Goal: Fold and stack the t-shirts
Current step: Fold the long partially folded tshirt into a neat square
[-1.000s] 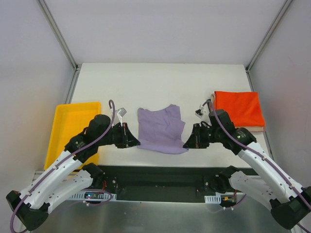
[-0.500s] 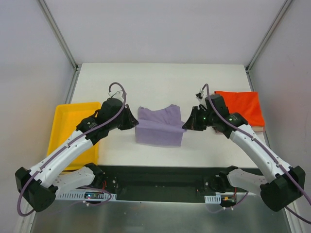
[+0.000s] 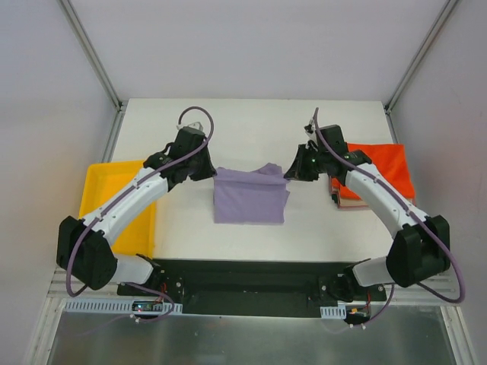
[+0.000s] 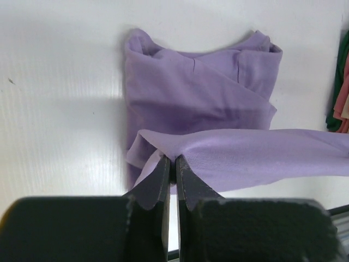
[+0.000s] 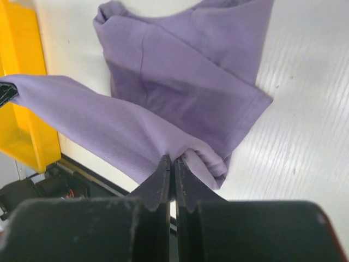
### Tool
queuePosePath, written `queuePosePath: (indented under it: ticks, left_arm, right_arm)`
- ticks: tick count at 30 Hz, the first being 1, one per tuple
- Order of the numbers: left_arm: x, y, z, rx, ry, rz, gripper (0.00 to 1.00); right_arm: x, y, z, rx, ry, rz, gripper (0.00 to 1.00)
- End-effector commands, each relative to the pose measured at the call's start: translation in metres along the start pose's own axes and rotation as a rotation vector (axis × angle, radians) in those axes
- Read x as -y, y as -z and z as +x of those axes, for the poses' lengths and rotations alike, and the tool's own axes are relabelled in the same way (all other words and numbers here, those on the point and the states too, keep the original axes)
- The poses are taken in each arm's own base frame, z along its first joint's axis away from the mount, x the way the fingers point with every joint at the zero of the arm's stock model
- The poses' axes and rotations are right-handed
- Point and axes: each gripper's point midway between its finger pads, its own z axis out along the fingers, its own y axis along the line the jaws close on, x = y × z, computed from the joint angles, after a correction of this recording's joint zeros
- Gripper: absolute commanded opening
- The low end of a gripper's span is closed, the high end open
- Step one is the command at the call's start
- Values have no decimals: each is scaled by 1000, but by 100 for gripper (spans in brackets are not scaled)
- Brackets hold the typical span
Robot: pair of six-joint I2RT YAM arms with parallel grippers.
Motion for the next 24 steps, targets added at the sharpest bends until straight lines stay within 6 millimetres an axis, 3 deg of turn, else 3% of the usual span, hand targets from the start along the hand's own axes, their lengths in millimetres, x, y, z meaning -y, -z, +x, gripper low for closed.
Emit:
queuePosePath:
  ticks: [1,8,18,19,20,21,24]
  left_arm:
    - [-16,-13,-30,42,-14,-68,0]
    - [-35,-55,-35,-29,13,-145,0]
    - [-43,-117,-51,-119,57,-160,0]
    - [-45,-121,-52,-121,63,-165,3]
    - [-45,-124,-55,-118,65,-165,13]
    - [-46,-126,-58,-117,64,-167,31]
    - [-40,-123,-68,-108,71,-130,50]
  right_arm:
    - [11,-11,-31,31,8,25,1]
    - [36,-54,-42,-27,-58,81,2]
    - [70,-102,-74,19,-82,206,4]
    - [71,-107,-79,39,-78,207,8]
    - [73,-111,-83,45,-80,212,15]
    - [73,-113,-88,51,-77,213,19]
    - [74,-114,-105,73,-52,232,37]
